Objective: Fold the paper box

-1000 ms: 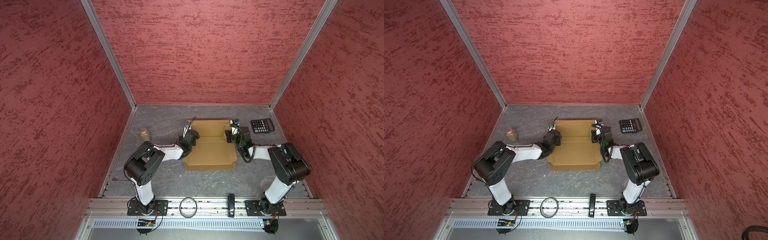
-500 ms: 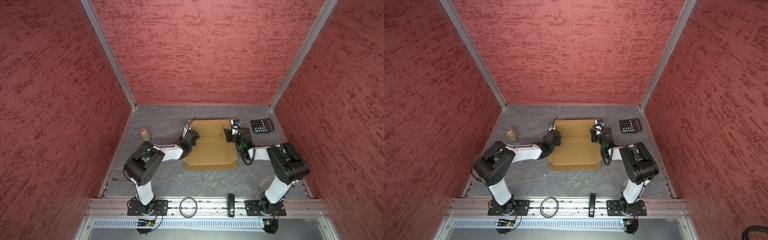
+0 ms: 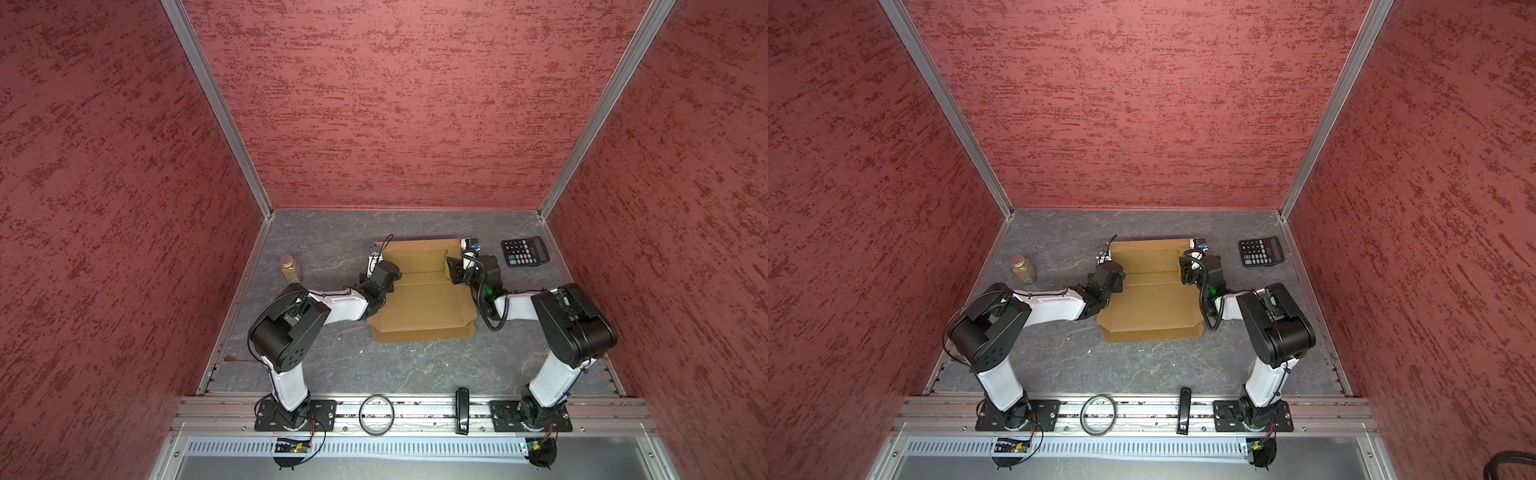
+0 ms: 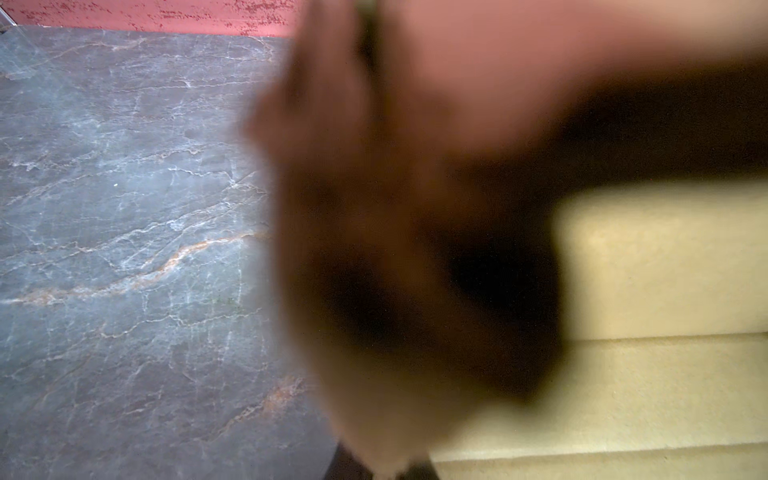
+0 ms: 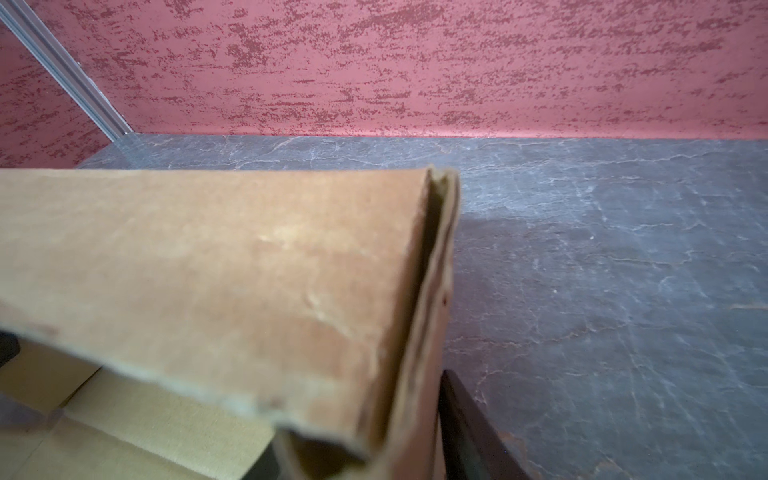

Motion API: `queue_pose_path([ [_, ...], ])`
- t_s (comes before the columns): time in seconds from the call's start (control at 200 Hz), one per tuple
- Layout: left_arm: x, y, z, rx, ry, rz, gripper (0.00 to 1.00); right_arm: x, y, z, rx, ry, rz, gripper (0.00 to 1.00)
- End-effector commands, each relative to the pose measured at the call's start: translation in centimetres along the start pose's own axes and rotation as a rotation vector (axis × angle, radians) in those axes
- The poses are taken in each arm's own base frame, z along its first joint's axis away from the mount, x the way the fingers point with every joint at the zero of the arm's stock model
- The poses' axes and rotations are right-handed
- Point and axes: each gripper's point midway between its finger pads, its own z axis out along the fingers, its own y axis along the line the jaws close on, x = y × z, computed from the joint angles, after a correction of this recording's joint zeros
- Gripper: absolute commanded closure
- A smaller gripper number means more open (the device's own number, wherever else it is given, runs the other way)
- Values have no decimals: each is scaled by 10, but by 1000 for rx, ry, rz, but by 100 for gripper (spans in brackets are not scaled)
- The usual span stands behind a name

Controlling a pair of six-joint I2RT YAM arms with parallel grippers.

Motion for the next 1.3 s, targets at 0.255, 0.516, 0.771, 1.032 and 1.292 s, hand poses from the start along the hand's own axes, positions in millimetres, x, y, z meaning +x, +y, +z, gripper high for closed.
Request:
queue_pose_path([
  [0.255, 18, -25, -13, 84, 42, 15, 91, 7, 21, 7, -43, 15, -7, 61],
  [0.516, 29, -17, -15, 72, 56, 22, 91, 22, 21, 2, -32, 49, -16, 63],
  [0.771, 39, -12, -17, 71, 79, 17, 91, 38, 23, 0, -28, 96, -27, 59],
  [1.032, 44, -11, -18, 72, 90, 16, 91, 43, 19, -1, -4, 101, -36, 65],
  [1.292, 47, -9, -19, 69, 91, 17, 91, 41, 17, 1, 15, 80, -39, 77],
])
